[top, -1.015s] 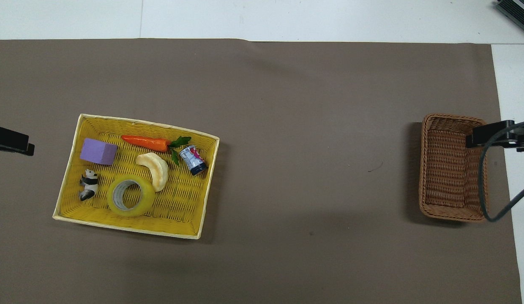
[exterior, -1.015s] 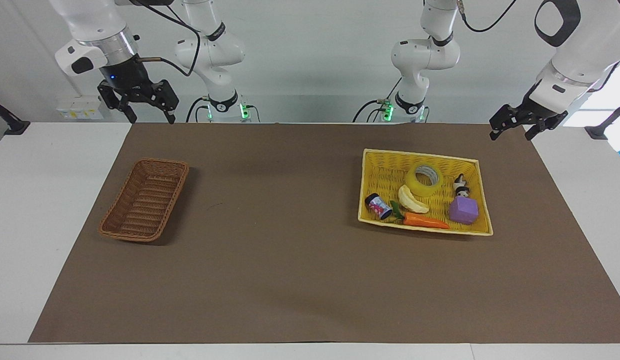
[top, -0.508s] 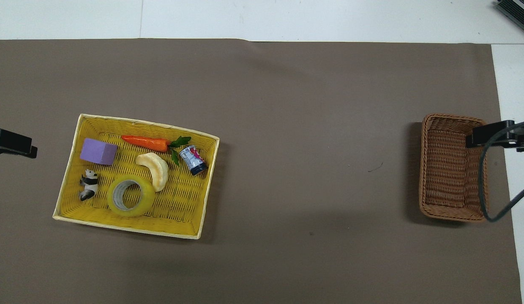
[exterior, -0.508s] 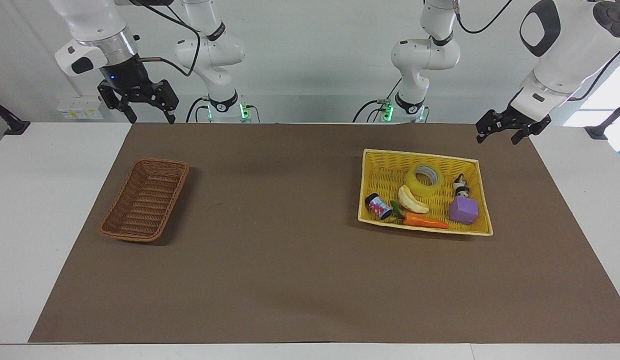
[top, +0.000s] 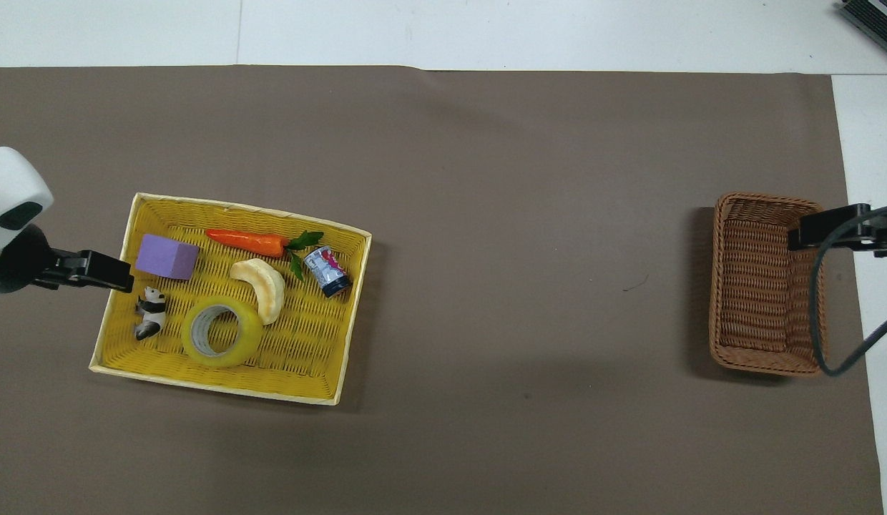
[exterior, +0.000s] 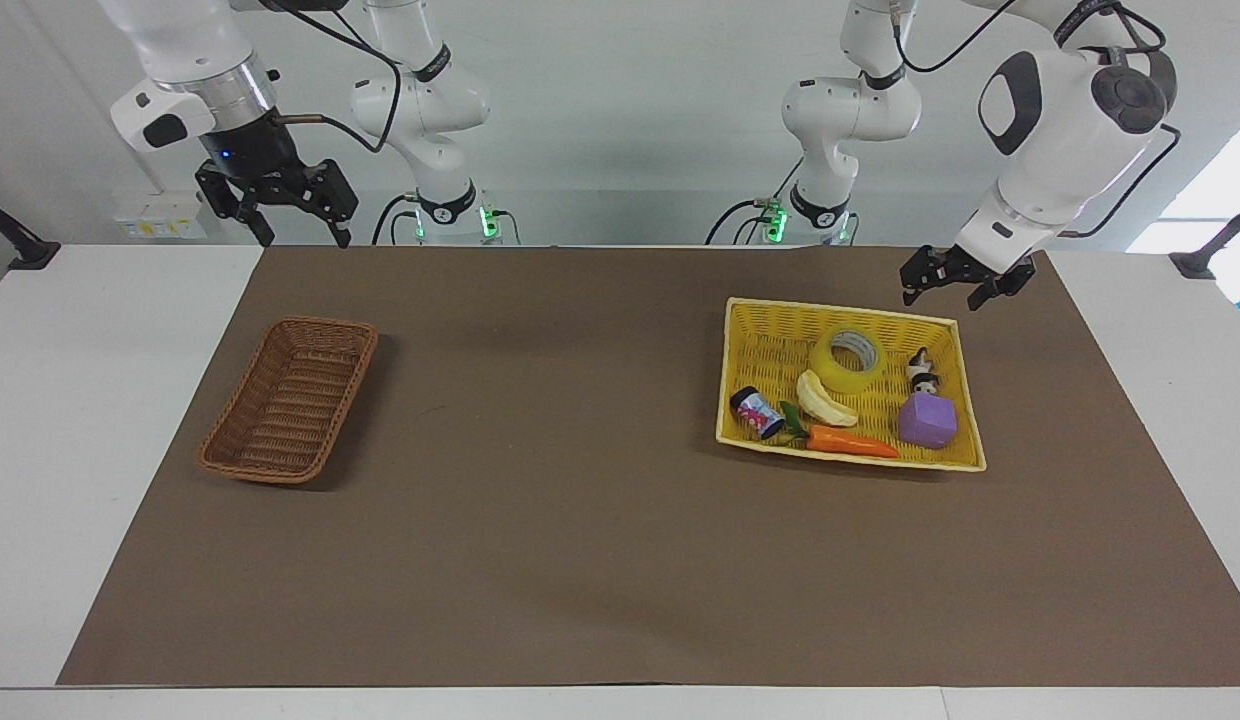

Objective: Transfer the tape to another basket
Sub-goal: 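Reach the left gripper into the yellow tray and grasp the tape roll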

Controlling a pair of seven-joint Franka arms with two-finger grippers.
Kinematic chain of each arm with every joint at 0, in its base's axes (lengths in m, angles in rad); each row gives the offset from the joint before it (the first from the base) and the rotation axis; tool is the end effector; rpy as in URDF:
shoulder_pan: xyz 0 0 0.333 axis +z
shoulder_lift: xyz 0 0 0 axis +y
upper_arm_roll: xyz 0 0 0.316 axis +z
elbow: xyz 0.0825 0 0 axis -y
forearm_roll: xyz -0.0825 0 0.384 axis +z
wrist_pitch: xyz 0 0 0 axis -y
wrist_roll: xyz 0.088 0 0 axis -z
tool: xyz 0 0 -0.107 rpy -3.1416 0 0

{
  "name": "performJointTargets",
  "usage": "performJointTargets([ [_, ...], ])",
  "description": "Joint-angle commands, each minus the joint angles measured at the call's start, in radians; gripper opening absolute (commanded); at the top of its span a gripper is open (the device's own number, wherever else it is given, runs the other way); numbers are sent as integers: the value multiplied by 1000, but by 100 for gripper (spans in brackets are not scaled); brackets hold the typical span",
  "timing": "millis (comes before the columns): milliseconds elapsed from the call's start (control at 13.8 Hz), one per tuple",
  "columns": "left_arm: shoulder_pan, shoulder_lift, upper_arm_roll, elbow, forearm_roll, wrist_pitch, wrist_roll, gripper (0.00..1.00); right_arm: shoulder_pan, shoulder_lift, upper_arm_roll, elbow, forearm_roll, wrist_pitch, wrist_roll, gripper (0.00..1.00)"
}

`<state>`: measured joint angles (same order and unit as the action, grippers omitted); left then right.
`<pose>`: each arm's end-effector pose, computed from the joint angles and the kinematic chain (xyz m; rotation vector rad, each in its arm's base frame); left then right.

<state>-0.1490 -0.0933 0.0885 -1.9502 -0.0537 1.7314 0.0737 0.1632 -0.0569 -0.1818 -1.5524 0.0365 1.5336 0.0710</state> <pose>0.5172 -0.0350 0.5089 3.0683 -0.1892 -0.1932 0.5333 -0.0091 0.6604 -3.0905 0.1352 -0.0556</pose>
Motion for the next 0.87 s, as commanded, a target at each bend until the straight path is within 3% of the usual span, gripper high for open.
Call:
performJointTargets([
  [0, -12, -31, 13, -146, -34, 110, -9, 100, -4, -8, -1, -15, 16, 19, -26, 100],
  [290, -1, 33, 13, -291, -80, 270, -3, 100, -4, -8, -1, -17, 16, 19, -26, 100],
  [363, 2, 47, 13, -302, -96, 290, -3, 95, -4, -8, -1, -15, 16, 19, -26, 100],
  [653, 14, 83, 14, -351, -150, 342, -3, 68, -4, -8, -1, -15, 16, 19, -26, 100],
  [798, 14, 87, 14, -390, -166, 390, -5, 45, -4, -8, -1, -15, 16, 19, -26, 100],
])
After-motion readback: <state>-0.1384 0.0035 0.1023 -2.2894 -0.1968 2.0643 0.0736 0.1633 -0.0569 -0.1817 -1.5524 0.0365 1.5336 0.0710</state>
